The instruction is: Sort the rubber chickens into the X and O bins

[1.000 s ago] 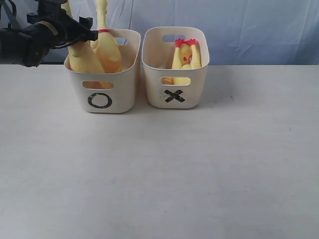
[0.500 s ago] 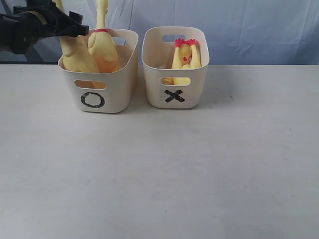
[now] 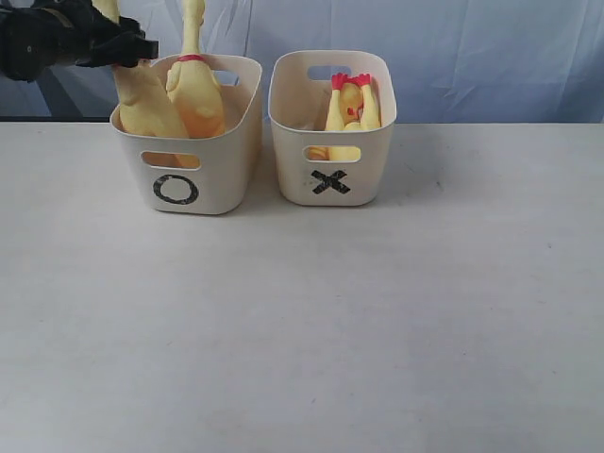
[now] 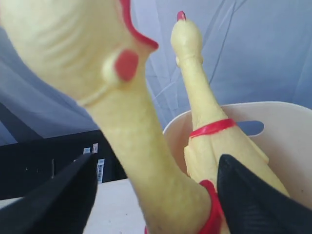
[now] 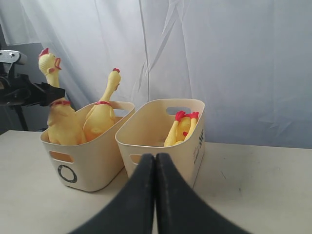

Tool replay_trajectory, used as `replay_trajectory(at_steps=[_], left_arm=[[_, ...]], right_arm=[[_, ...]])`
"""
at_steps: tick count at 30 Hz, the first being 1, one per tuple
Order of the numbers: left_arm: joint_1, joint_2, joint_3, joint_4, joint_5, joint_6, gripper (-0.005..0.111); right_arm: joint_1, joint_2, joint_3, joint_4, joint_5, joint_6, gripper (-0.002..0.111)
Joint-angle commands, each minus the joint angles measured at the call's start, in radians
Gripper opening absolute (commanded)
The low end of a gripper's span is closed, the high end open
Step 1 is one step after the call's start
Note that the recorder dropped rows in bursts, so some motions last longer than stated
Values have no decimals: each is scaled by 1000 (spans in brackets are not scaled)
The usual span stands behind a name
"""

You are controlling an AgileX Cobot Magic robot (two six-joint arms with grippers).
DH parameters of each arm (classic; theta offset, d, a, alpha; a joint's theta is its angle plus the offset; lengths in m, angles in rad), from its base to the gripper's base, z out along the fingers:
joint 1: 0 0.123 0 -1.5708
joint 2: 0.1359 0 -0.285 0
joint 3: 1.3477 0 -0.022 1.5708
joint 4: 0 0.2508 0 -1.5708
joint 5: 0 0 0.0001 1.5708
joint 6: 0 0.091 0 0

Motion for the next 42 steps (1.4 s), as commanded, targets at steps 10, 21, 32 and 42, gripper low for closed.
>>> replay_trajectory(at_steps=[10, 21, 32, 42], left_arm=[[5, -94, -3, -127, 128, -5, 66], [5, -171, -3, -158, 274, -5, 65], [5, -295, -3, -161, 566, 1, 5], [3, -496, 106, -178, 671, 1, 0]], right_arm=[[1, -4, 3, -4, 14, -4, -1], [1, -4, 3, -4, 14, -4, -1], [1, -4, 3, 5, 14, -4, -1], [1, -4, 3, 5, 14, -2, -1]])
